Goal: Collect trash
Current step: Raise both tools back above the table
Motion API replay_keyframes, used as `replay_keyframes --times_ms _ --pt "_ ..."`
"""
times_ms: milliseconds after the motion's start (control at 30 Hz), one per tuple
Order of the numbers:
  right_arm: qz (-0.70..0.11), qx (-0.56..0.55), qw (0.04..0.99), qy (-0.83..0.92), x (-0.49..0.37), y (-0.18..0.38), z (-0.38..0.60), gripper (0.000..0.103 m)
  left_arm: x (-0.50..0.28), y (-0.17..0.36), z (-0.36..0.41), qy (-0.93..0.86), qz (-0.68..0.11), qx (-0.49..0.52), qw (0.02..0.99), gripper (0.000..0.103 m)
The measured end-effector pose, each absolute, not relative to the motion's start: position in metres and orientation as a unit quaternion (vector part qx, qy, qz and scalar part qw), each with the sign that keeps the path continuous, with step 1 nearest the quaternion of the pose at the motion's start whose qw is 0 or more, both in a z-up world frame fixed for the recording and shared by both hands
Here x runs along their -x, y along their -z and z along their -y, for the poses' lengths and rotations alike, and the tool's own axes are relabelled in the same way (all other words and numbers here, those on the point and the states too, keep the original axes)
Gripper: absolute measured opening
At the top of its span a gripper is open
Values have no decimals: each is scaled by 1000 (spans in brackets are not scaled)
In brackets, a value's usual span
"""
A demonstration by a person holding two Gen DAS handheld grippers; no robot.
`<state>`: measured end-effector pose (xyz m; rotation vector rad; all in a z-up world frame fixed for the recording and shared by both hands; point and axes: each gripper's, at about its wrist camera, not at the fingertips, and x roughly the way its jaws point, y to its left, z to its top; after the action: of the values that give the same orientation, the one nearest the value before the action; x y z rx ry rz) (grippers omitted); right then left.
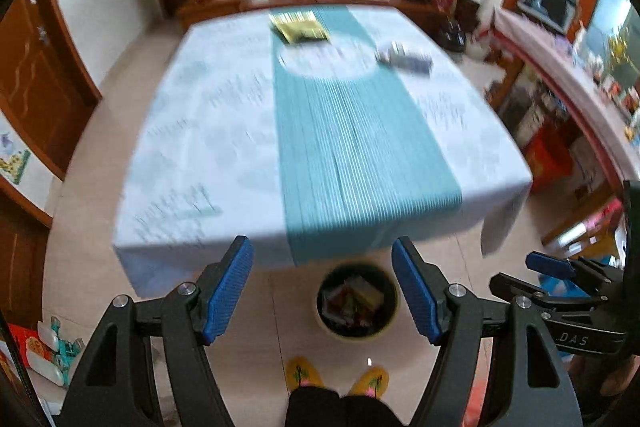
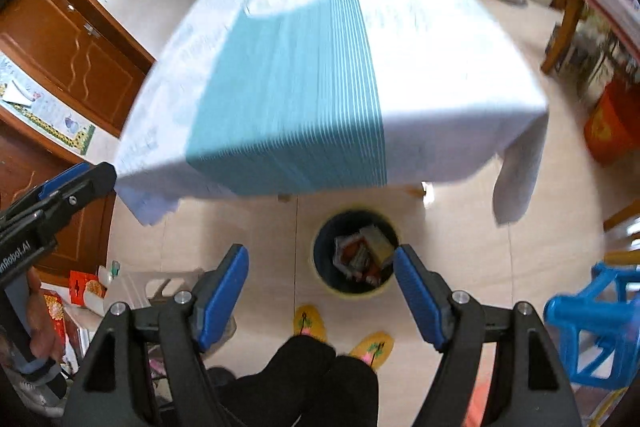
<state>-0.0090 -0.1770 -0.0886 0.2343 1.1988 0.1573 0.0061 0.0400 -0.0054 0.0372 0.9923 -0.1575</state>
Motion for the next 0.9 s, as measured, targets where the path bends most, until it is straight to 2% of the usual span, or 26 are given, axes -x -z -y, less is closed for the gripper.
replay_keyframes --times_ms 233,467,733,800,900 --pt "-505 -98 853 -93 -14 30 178 75 -13 -51 -47 46 -424 -11 904 71" --pt "-469 -68 874 -112 -53 -11 185 75 -28 -73 -36 42 -408 -7 912 71" --pt "-460 -11 881 -110 -107 -21 194 76 -69 -76 -25 49 -420 -26 906 72" --pt "-462 5 880 -111 -122 -18 194 77 -93 -73 -26 56 -426 -27 903 76" --pt "-458 36 882 -106 -153 -12 197 77 -131 -65 -27 68 -432 -33 899 76"
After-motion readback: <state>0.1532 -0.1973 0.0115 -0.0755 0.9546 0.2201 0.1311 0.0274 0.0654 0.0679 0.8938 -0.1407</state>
